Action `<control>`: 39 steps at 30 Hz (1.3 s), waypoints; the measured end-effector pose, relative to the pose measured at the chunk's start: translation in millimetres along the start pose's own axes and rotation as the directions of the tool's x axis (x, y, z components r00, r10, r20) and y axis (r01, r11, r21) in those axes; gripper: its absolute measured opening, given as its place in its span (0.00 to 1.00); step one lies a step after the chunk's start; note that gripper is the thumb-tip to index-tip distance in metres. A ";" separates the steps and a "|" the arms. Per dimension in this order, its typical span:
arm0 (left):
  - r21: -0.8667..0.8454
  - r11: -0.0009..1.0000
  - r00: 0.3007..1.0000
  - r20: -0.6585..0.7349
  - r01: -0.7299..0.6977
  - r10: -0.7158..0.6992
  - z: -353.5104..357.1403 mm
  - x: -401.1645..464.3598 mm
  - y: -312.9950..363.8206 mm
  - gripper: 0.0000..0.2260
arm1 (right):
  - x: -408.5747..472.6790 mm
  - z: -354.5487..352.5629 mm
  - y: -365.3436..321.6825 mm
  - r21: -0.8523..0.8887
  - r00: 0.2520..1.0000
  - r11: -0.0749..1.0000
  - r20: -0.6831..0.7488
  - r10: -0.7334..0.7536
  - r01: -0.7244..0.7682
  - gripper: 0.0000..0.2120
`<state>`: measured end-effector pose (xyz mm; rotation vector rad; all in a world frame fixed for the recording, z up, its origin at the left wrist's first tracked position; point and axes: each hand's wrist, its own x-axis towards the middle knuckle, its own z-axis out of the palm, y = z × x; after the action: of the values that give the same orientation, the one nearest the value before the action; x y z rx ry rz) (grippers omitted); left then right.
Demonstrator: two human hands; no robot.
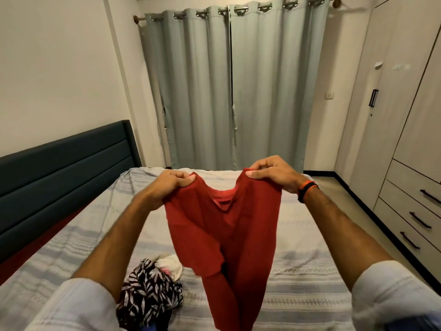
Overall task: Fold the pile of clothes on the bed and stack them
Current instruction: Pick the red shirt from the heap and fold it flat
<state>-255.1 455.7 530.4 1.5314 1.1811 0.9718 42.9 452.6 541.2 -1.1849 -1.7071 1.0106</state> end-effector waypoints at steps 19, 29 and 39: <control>0.232 0.925 0.895 -0.403 0.300 -0.189 52.9 28.0 -8.0 0.18 | 40.4 81.2 31.3 -0.276 0.896 0.922 -0.421 0.139 -0.272 0.14; -0.009 0.978 0.910 -0.365 0.206 -0.195 82.6 27.5 -8.1 0.06 | 35.1 93.8 32.0 -0.247 0.933 0.961 -0.359 0.032 -0.128 0.06; -0.133 0.977 0.952 -0.238 0.166 -0.194 77.6 27.7 -19.7 0.06 | 31.9 85.1 36.0 -0.356 0.971 0.934 -0.225 -0.084 -0.002 0.14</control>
<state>-180.0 468.6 493.6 1.2143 1.3929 1.1103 -31.8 478.0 483.4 -1.4281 -1.7557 0.5179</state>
